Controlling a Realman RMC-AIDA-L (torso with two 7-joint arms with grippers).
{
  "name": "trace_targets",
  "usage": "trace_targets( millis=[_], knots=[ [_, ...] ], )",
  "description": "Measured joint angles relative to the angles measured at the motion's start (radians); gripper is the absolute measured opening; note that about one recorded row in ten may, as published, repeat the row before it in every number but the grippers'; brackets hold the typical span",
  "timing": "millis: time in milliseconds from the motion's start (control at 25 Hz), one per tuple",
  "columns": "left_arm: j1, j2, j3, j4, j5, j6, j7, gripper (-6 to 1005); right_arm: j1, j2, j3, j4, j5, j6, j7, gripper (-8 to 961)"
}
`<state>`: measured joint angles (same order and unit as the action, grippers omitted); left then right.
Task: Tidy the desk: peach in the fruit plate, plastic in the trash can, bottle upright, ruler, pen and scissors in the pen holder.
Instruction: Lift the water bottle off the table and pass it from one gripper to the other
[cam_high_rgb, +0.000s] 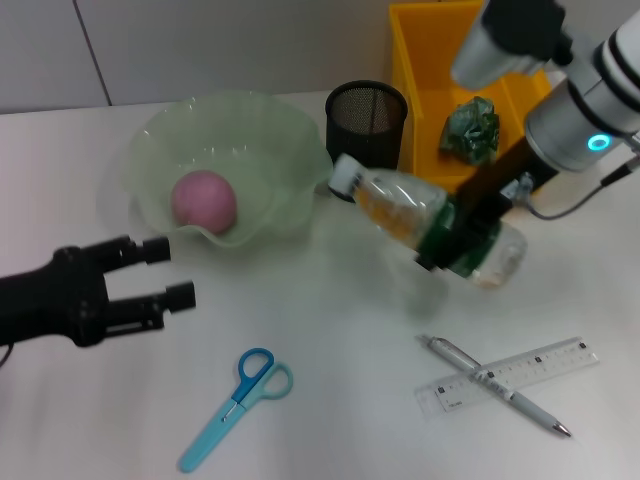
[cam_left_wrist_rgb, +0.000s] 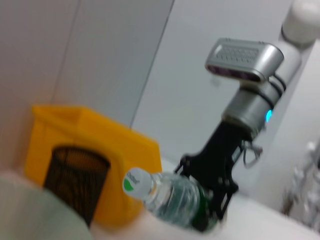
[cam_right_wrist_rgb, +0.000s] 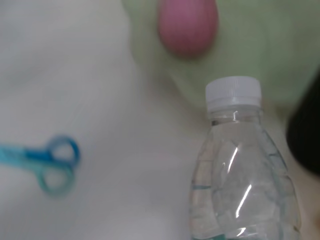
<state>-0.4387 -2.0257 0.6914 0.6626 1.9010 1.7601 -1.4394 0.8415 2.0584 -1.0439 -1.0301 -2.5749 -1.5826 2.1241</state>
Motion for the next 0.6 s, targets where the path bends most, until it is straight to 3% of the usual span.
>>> trace_targets(
  millis=[360, 480, 600],
  knots=[
    [0.015, -0.004, -0.052, -0.018, -0.151, 0.021, 0.004, 770, -0.066, 0.012, 0.077, 0.019, 0.34, 0.036, -0.212, 762],
    [0.023, -0.004, -0.052, -0.05, -0.256, 0.032, 0.008, 769, -0.088, 0.019, 0.076, 0.074, 0.472, 0.058, -0.311, 762],
    [0.014, -0.004, -0.052, -0.072, -0.28, 0.033, 0.008, 768, -0.093, 0.02, 0.076, 0.152, 0.591, 0.073, -0.401, 762]
  ],
)
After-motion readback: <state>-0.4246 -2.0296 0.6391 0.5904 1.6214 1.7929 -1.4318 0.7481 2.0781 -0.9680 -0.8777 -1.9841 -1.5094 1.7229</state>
